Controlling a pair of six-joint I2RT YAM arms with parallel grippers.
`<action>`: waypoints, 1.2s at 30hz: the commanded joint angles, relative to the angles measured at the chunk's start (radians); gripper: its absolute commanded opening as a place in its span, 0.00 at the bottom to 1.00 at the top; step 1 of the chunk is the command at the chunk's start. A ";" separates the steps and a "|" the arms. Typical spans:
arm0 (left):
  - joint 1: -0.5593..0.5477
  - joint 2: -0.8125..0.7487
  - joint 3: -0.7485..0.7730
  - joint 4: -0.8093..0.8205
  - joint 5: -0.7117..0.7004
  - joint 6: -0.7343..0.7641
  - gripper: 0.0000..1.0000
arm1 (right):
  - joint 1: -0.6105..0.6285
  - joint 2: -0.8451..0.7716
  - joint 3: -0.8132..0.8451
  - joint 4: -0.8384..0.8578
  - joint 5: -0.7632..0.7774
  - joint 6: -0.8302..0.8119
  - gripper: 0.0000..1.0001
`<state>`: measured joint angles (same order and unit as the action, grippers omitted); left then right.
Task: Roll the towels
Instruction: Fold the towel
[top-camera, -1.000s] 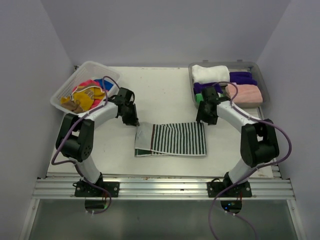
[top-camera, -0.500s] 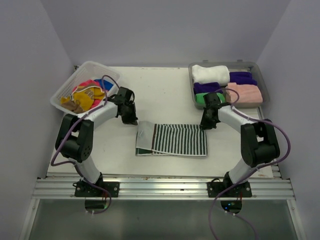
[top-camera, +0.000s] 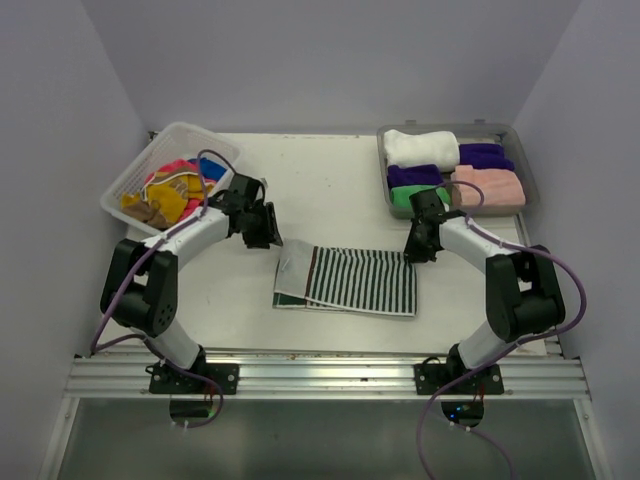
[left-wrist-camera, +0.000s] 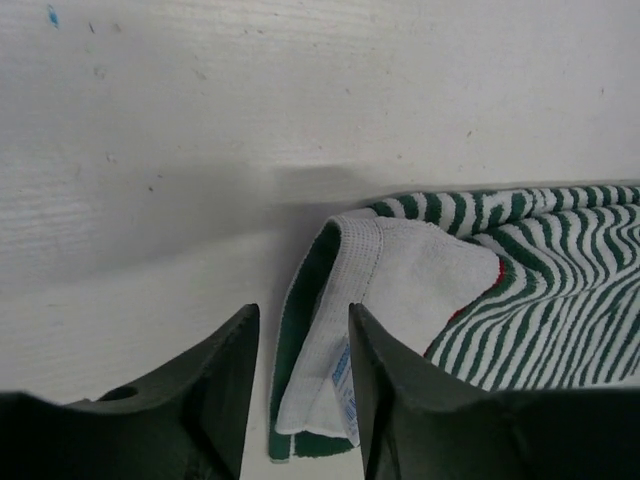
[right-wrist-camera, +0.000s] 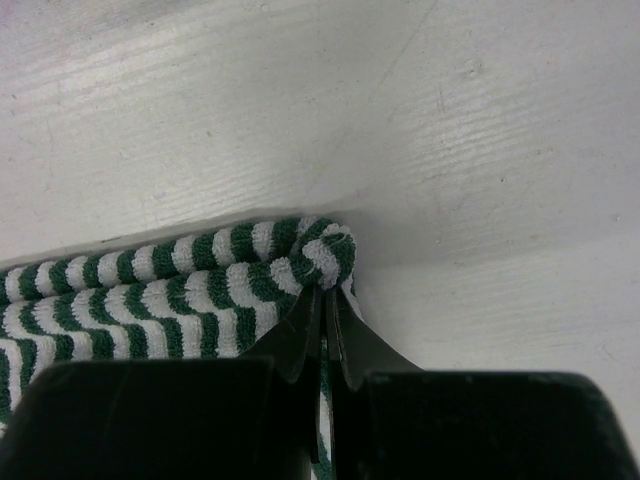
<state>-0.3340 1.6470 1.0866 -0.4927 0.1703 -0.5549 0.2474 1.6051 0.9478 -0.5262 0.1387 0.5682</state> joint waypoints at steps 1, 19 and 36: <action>0.004 -0.024 -0.025 0.068 0.086 0.021 0.47 | -0.005 -0.010 -0.009 0.022 0.006 0.016 0.00; -0.002 -0.299 -0.330 0.085 0.196 -0.023 0.52 | -0.003 -0.011 0.019 0.002 -0.019 0.012 0.00; -0.066 -0.151 -0.344 0.112 0.187 -0.031 0.38 | -0.003 0.021 0.043 -0.006 -0.028 0.010 0.00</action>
<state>-0.3866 1.4956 0.7326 -0.4191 0.3599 -0.5682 0.2474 1.6165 0.9577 -0.5282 0.1287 0.5690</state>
